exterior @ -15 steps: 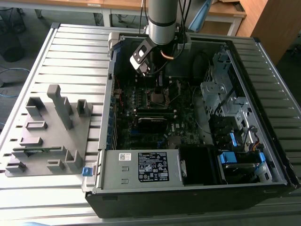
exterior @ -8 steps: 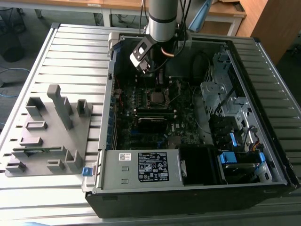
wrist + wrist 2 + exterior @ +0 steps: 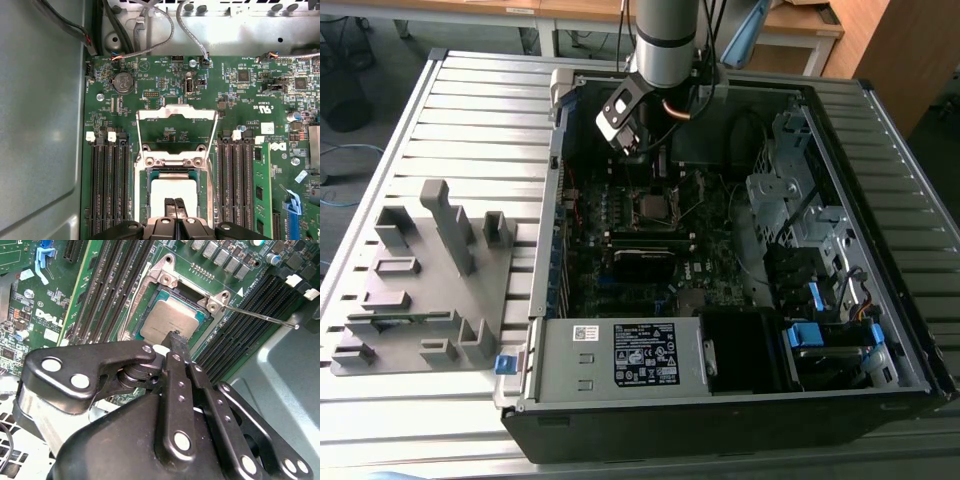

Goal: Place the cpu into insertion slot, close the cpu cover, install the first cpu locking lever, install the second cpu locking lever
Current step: 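Close the cpu cover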

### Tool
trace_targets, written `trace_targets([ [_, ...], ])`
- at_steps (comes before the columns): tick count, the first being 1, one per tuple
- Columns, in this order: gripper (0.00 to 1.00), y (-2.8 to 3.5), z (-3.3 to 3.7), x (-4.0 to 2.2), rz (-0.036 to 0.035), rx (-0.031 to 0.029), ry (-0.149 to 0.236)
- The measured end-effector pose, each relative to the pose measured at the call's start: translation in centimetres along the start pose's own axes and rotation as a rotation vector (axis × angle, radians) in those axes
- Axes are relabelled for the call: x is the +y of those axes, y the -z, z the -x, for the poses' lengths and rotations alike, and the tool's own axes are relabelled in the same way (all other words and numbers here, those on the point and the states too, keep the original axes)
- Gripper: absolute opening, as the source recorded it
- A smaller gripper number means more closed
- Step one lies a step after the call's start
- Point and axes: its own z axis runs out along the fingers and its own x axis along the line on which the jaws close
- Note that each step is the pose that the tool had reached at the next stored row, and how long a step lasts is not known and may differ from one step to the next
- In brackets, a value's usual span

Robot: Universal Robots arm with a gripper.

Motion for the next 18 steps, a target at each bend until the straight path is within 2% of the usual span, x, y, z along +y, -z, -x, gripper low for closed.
trace_targets([
  [13,0.11,0.27,0.01,0.02,-0.0002,-0.0004,0.0],
  [18,0.11,0.56,0.0,0.04,-0.0001,-0.0002,0.0],
])
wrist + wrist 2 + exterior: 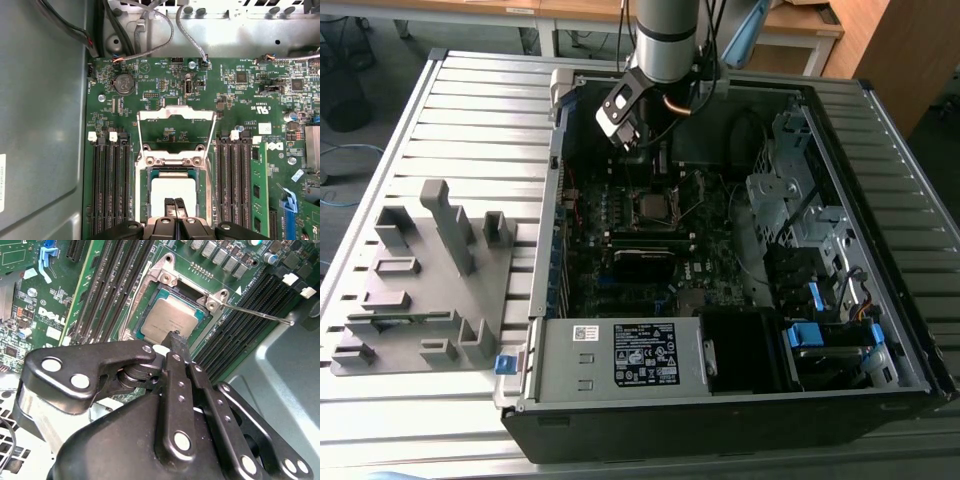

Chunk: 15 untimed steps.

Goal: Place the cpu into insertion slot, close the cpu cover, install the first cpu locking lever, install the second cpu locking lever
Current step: 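Close the cpu cover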

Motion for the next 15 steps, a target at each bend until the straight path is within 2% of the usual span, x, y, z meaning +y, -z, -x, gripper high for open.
trace_targets([
  [4,0.11,0.3,0.0,0.02,0.0001,0.0001,0.0],
  [10,0.11,0.36,0.0,0.03,0.0,-0.0001,0.0],
  [15,0.11,0.87,0.0,0.06,0.0,0.0001,0.0],
])
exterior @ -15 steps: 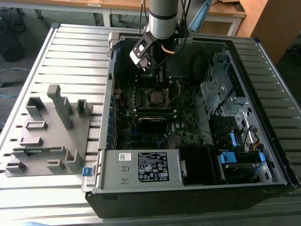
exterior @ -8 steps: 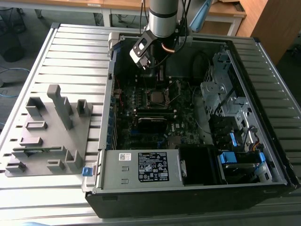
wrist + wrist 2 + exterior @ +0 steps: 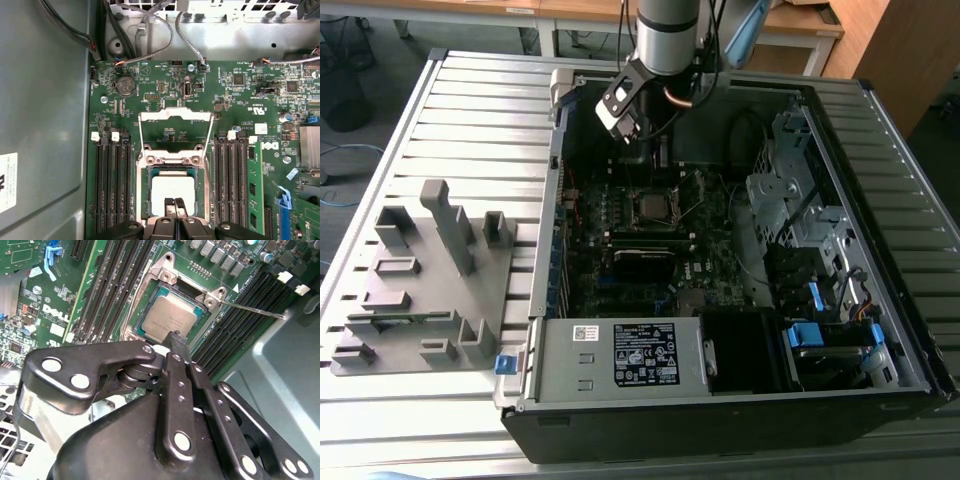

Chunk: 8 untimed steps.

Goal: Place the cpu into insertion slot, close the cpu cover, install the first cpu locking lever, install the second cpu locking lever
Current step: 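Close the cpu cover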

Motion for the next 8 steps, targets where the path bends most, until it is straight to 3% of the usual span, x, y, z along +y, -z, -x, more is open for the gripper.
trace_targets([
  [8,0.11,1.48,0.0,0.11,0.0,-0.0001,0.0],
])
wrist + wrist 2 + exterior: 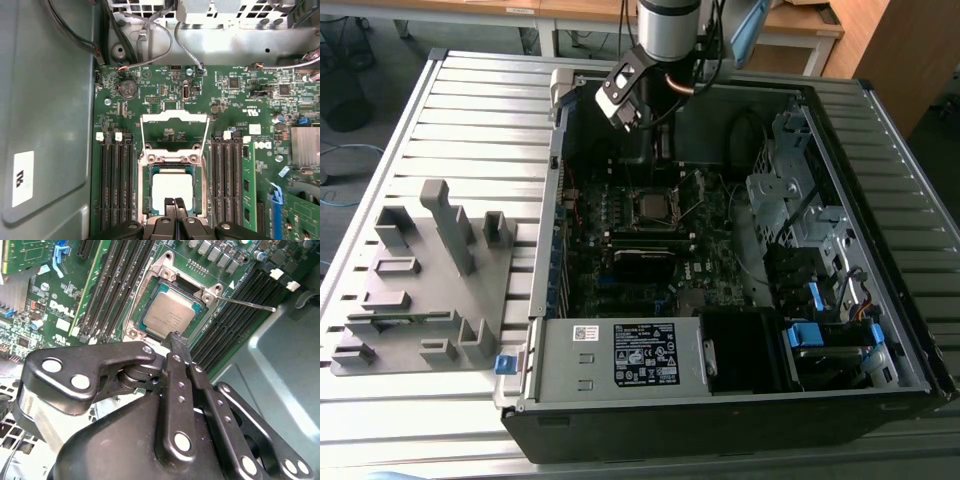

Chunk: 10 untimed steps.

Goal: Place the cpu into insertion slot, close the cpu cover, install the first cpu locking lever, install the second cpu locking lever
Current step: 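Close the cpu cover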

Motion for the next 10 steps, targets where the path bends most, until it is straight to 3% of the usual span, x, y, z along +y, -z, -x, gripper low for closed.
trace_targets([
  [6,0.11,1.19,0.0,0.09,0.0001,0.0003,0.0],
  [10,0.11,1.6,0.0,0.12,0.0,0.0002,0.0],
])
